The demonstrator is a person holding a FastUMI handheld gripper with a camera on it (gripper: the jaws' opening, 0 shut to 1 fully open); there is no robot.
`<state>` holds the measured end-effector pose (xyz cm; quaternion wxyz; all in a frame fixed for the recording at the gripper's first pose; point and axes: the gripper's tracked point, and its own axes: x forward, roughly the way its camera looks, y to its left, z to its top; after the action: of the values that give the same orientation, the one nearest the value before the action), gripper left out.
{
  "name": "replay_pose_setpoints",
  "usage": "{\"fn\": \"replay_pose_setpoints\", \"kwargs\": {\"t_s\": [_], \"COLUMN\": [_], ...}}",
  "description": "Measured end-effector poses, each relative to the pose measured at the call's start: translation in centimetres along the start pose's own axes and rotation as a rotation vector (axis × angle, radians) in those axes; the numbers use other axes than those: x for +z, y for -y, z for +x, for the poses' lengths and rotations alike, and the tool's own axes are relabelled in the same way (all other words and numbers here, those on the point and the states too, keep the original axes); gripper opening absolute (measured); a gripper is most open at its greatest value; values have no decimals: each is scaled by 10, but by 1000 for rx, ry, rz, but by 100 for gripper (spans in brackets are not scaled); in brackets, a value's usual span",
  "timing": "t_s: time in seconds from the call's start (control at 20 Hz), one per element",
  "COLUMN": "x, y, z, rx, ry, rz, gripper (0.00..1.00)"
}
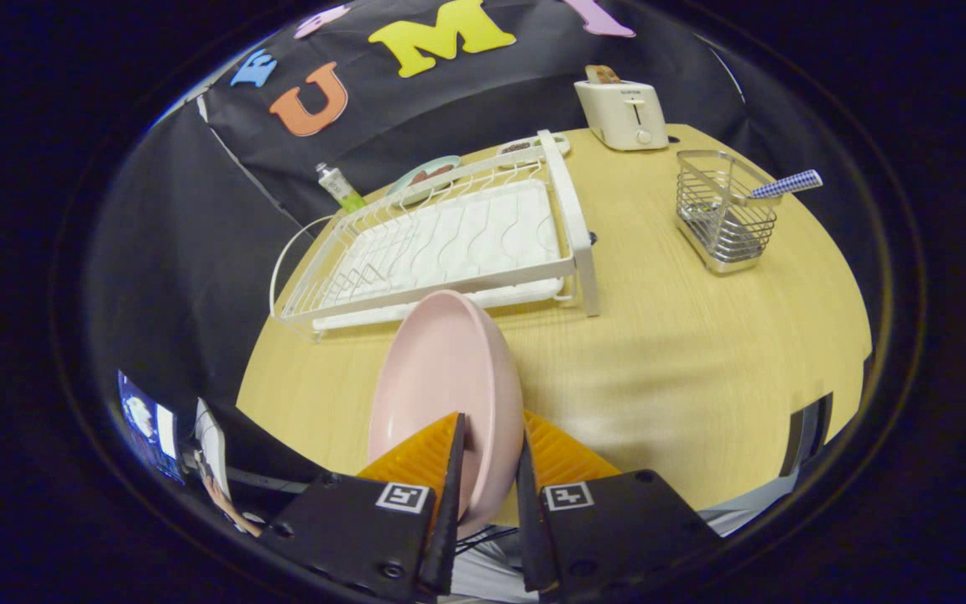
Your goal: Take the plate from the dish rack, then take the spoon from the basket and place it into the plate.
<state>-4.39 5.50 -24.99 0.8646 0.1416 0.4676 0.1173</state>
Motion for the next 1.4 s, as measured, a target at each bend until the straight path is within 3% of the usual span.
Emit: {"fn": "replay_pose_setpoints", "kwargs": {"t_s": [0.35, 0.65, 0.8, 1.0, 1.1, 1.4], "x": [-1, 29, 47, 63, 65, 96], "y": [33, 73, 84, 107, 112, 155], "z": [14, -3, -22, -47, -54, -67], "rx": [-53, -157, -177, -293, -305, -324], "ry": [33, 237, 368, 530, 577, 684], "rz": [24, -29, -101, -255, -264, -160], "gripper": [49, 54, 78, 93, 100, 100]}}
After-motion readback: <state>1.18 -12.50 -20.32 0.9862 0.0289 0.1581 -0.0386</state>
